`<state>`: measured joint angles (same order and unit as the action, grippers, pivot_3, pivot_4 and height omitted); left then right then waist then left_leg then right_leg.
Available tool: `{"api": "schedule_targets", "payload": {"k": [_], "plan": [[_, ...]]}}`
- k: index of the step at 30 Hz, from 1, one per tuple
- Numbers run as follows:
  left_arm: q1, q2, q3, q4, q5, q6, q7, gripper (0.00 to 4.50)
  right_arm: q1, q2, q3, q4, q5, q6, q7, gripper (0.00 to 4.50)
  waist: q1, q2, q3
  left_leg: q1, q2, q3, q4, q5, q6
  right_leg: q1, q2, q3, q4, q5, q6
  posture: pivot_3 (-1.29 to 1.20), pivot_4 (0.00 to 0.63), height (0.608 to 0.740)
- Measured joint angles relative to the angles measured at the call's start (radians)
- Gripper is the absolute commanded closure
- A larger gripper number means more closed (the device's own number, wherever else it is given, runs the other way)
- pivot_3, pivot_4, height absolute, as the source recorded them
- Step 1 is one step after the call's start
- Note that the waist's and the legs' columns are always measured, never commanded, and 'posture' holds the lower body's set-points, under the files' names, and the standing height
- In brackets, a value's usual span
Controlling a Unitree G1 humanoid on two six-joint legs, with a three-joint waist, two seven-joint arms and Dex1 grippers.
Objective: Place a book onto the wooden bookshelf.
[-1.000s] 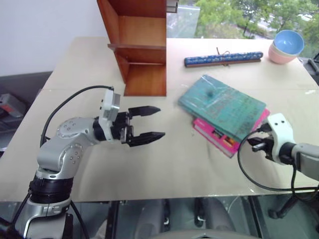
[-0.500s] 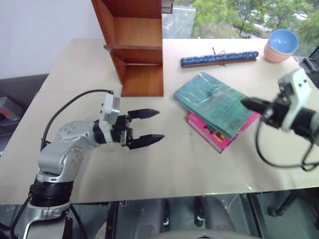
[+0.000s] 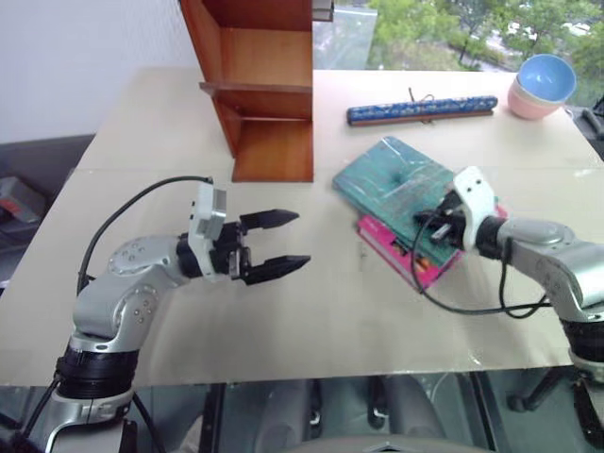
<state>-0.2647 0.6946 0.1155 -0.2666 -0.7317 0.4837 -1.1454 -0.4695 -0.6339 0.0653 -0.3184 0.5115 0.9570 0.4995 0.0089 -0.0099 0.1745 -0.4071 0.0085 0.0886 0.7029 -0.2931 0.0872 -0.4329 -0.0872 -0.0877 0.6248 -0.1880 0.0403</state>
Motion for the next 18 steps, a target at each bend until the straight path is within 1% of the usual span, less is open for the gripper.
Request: {"api": "schedule_targets", "payload": {"k": [2, 3, 4, 5, 6, 8, 9, 10, 11, 13, 15, 16, 18], "plan": [[0.007, 0.0, 0.002, -0.003, -0.001, 0.0, 0.002, 0.0, -0.03, 0.025, -0.011, 0.02, -0.012, -0.004, -0.036, 4.47, -0.001, 0.001, 0.001, 0.0, 0.0, 0.001, 0.001, 0.0, 0.0, 0.0, 0.0, 0.001, 0.0, 0.0, 0.0, 0.0, 0.15, 0.738], [0.008, 0.0, 0.002, -0.004, -0.001, 0.0, 0.003, 0.0, -0.075, 0.033, -0.037, 0.063, -0.033, -0.024, -0.074, 4.47, -0.001, 0.001, 0.001, 0.0, 0.0, 0.001, 0.001, 0.0, 0.0, 0.0, 0.0, 0.001, 0.001, 0.0, 0.0, 0.0, 0.15, 0.738], [0.009, 0.0, 0.002, -0.004, -0.001, 0.0, 0.005, 0.0, -0.147, 0.032, -0.09, 0.126, -0.076, -0.065, -0.123, 4.47, 0.002, 0.002, 0.002, 0.0, -0.001, 0.001, 0.001, 0.0, 0.0, -0.001, -0.001, 0.001, 0.001, 0.0, 0.0, 0.0, 0.15, 0.738], [0.009, 0.0, 0.002, -0.004, -0.001, -0.001, 0.006, 0.0, -0.166, 0.029, -0.109, 0.14, -0.087, -0.075, -0.138, 4.47, 0.003, 0.002, 0.002, 0.0, -0.001, 0.001, 0.001, 0.0, 0.0, -0.001, -0.001, 0.001, 0.001, 0.0, 0.0, 0.0, 0.15, 0.738], [0.013, 0.0, 0.006, -0.004, 0.0, -0.001, 0.008, 0.0, -0.227, 0.036, -0.153, 0.204, -0.101, -0.089, -0.169, 4.47, 0.002, 0.002, 0.001, 0.001, -0.001, 0.0, 0.001, 0.0, 0.0, 0.0, 0.0, 0.001, 0.001, 0.0, -0.001, 0.0, 0.15, 0.738], [0.013, -0.001, 0.006, -0.005, -0.001, -0.003, 0.009, 0.0, -0.3, 0.052, -0.216, 0.291, -0.108, -0.09, -0.204, 4.47, 0.002, 0.002, 0.001, 0.001, 0.0, 0.0, 0.001, 0.001, -0.001, 0.0, 0.0, 0.0, 0.001, 0.0, -0.001, 0.0, 0.15, 0.738], [0.014, -0.002, 0.007, -0.005, -0.001, -0.004, 0.012, 0.0, -0.338, 0.053, -0.225, 0.358, -0.117, -0.078, -0.217, 4.47, 0.0, 0.002, 0.001, 0.001, 0.0, 0.0, 0.0, 0.001, -0.001, 0.0, 0.001, 0.0, 0.002, 0.0, -0.001, 0.0, 0.15, 0.738], [0.012, -0.004, 0.006, -0.006, -0.001, -0.004, 0.017, 0.0, -0.405, 0.056, -0.223, 0.475, -0.146, -0.027, -0.257, 4.47, -0.005, 0.002, 0.001, 0.0, 0.0, 0.001, -0.001, 0.001, -0.001, -0.002, 0.0, 0.0, 0.001, 0.0, -0.001, 0.0, 0.15, 0.738], [0.012, -0.006, 0.007, -0.008, -0.001, -0.005, 0.018, 0.0, -0.422, 0.057, -0.223, 0.511, -0.158, -0.011, -0.273, 4.47, -0.005, 0.002, 0.001, -0.001, 0.0, 0.001, -0.001, 0.001, -0.001, -0.002, 0.0, 0.0, 0.001, 0.0, -0.001, 0.0, 0.15, 0.738], [0.014, -0.006, 0.01, -0.011, -0.001, -0.006, 0.02, 0.0, -0.502, 0.07, -0.241, 0.661, -0.169, 0.057, -0.307, 4.47, -0.013, 0.002, 0.001, -0.005, -0.001, 0.001, -0.001, 0.001, -0.001, -0.006, 0.0, 0.0, 0.001, 0.001, -0.001, 0.0, 0.15, 0.738], [0.016, -0.008, 0.012, -0.016, -0.001, -0.006, 0.026, 0.0, -0.589, 0.084, -0.28, 0.825, -0.163, 0.118, -0.313, 4.47, -0.021, 0.003, 0.002, -0.007, -0.001, 0.001, -0.001, 0.001, -0.001, -0.008, 0.0, 0.0, 0.001, 0.001, -0.001, 0.0, 0.15, 0.738], [0.016, -0.008, 0.012, -0.018, -0.001, -0.006, 0.028, 0.0, -0.601, 0.084, -0.284, 0.847, -0.162, 0.126, -0.314, 4.47, -0.021, 0.003, 0.002, -0.007, -0.001, 0.001, -0.001, 0.001, -0.001, -0.008, 0.0, 0.0, 0.001, 0.001, -0.001, 0.0, 0.15, 0.738], [0.018, -0.008, 0.014, -0.022, -0.001, -0.006, 0.035, 0.0, -0.659, 0.084, -0.305, 0.963, -0.159, 0.144, -0.309, 4.47, -0.023, 0.003, 0.002, -0.007, -0.001, 0.001, -0.002, 0.001, -0.001, -0.008, 0.0, 0.0, 0.001, 0.001, -0.001, 0.0, 0.15, 0.738]]}}
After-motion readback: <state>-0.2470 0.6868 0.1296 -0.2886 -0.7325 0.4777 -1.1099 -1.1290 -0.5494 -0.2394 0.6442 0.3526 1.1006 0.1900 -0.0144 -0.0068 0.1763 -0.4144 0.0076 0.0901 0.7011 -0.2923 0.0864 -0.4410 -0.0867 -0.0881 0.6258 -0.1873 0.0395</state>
